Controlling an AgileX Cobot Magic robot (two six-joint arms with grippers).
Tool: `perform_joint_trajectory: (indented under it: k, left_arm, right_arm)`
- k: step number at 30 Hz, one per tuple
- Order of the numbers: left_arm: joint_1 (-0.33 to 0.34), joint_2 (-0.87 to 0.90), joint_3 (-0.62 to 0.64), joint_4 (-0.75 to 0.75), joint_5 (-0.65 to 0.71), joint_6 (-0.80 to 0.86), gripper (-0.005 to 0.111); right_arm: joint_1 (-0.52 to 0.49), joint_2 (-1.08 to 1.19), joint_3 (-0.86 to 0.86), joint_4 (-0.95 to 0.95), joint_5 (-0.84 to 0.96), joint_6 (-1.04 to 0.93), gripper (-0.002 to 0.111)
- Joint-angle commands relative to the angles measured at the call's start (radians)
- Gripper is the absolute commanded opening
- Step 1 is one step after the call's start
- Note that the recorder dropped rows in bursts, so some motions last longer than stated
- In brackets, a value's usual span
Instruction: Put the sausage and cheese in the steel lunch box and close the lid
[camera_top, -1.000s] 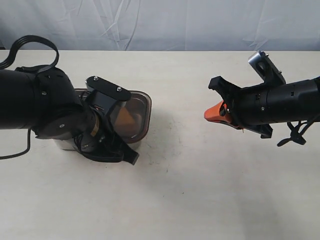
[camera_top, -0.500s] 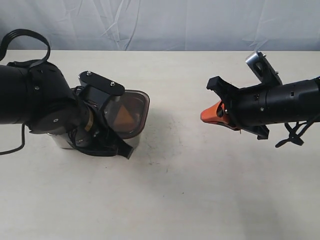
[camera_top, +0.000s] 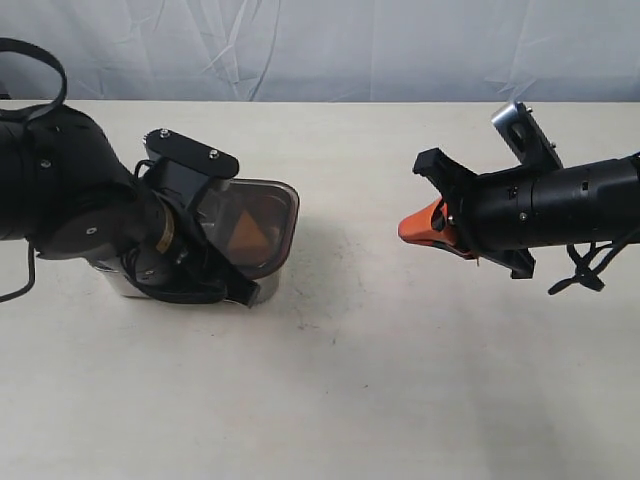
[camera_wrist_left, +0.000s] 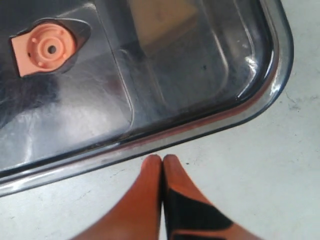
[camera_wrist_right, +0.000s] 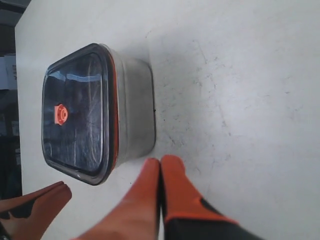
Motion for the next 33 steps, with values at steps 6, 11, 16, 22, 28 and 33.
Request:
perform_joint_trajectory:
  k: [6,11,16,22,28,33]
  left_arm:
    - [0.005,-0.087,0.002,0.054,0.038,-0.007,0.000]
    - [0.005,-0.150,0.002,0.187,0.064,-0.087,0.000]
    - [0.005,-0.182,0.002,0.426,0.262,-0.255,0.000]
    - [0.005,-0.184,0.002,0.543,0.423,-0.314,0.000]
    - [0.013,-0.184,0.002,0.552,0.437,-0.312,0.000]
    - [0.085,-0.184,0.002,0.547,0.440,-0.304,0.000]
  right_arm:
    - [0.108,-0.003,0.001,0.050,-0.138,-0.009,0.000]
    - [0.221,0.013,-0.046,0.079,-0.328,-0.009,0.000]
    - [0.293,0.087,-0.137,0.085,-0.416,-0.009,0.000]
    - [0.336,0.199,-0.217,0.085,-0.419,-0.009,-0.001]
    - [0.336,0.249,-0.225,0.085,-0.409,-0.005,-0.001]
    - [0.336,0.251,-0.225,0.085,-0.409,-0.005,-0.001]
